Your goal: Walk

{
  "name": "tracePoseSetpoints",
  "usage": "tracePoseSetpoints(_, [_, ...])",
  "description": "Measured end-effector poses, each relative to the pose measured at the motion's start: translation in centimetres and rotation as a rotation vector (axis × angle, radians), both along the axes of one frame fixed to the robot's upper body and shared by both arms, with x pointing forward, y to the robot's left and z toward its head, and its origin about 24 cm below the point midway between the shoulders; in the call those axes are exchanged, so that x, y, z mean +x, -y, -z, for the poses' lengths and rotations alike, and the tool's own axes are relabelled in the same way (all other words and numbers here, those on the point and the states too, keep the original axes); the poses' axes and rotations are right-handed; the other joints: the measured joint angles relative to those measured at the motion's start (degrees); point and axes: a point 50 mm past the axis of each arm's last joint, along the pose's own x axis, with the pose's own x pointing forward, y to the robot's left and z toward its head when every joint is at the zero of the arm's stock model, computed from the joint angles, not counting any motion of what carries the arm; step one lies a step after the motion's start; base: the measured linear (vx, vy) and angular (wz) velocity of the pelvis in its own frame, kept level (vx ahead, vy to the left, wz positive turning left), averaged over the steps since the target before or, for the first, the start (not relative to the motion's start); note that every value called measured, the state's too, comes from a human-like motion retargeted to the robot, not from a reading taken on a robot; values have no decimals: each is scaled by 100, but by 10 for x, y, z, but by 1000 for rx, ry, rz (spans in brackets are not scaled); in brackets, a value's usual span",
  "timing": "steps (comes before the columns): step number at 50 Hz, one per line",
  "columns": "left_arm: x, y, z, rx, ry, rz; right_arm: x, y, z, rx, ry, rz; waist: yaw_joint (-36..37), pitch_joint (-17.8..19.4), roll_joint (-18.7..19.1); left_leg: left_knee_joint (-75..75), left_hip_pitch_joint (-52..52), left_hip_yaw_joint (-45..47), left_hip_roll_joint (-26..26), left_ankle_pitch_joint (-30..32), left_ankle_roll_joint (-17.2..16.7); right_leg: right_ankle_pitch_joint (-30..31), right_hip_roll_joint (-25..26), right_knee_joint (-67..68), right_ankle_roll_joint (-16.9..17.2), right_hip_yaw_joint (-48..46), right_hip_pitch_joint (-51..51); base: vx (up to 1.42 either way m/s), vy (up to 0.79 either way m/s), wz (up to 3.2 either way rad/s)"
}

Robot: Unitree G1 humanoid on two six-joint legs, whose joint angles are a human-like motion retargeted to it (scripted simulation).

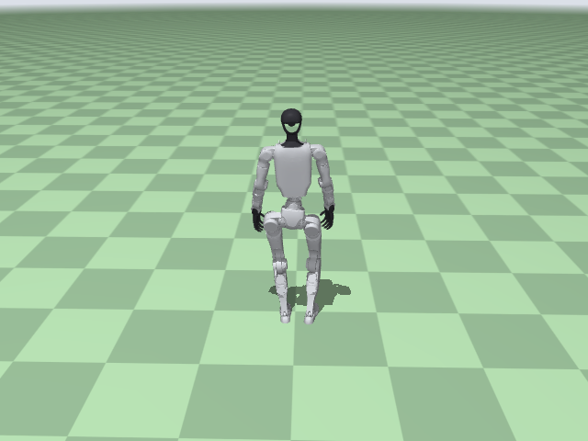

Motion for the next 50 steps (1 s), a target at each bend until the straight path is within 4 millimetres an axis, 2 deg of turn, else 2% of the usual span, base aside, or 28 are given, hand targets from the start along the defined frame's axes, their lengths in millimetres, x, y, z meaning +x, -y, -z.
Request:
tracePoseSetpoints(14, [18, 1, -5, -13, 54, -8, -16, 1, 4, 1, -35, 19, 179, 11, 212, 338, -291, -174, 298, -169, -167, 175, 263, -402, -93, -395, 187, 0, 0, 27])
tracePoseSetpoints(33, [48, 12, -15, -36, 152, 22, -39, 3, 9, -17, -100, -2, 366, -24, 361, 437, -716, -473, 380, -131, -393, 330, 354, -661, -244, -823, 141, 0, 2, 32])
tracePoseSetpoints(37, [52, 16, -16, -46, 168, 26, -38, 4, 9, -26, -99, -13, 424, -38, 389, 483, -817, -526, 378, -140, -431, 344, 347, -676, -270, -922, 122, 0, 5, 41])
tracePoseSetpoints(41, [44, 19, -12, -54, 149, 11, -20, 2, 5, -30, -46, -23, 483, -52, 414, 531, -892, -580, 347, -169, -447, 320, 301, -614, -301, -1022, 102, 2, 7, 46])
tracePoseSetpoints(45, [13, 12, -2, -38, 64, -40, 1, 3, -1, -40, 18, -16, 508, -15, 428, 554, -915, -678, 244, -225, -429, 234, 182, -363, -362, -1091, 48, 3, 9, 55])
tracePoseSetpoints(48, [-8, 7, 4, -23, 2, -74, 5, 6, -2, -50, 34, 1, 437, 46, 406, 537, -838, -792, 74, -255, -400, 255, -10, 146, -417, -1015, -90, 5, 12, 82])
tracePoseSetpoints(50, [-16, 8, 6, -25, -22, -81, 3, 8, -2, -54, 33, 20, 256, 153, 340, 552, -720, -1004, -242, -212, -362, 264, 101, 639, -249, -360, -400, 3, 16, 163])
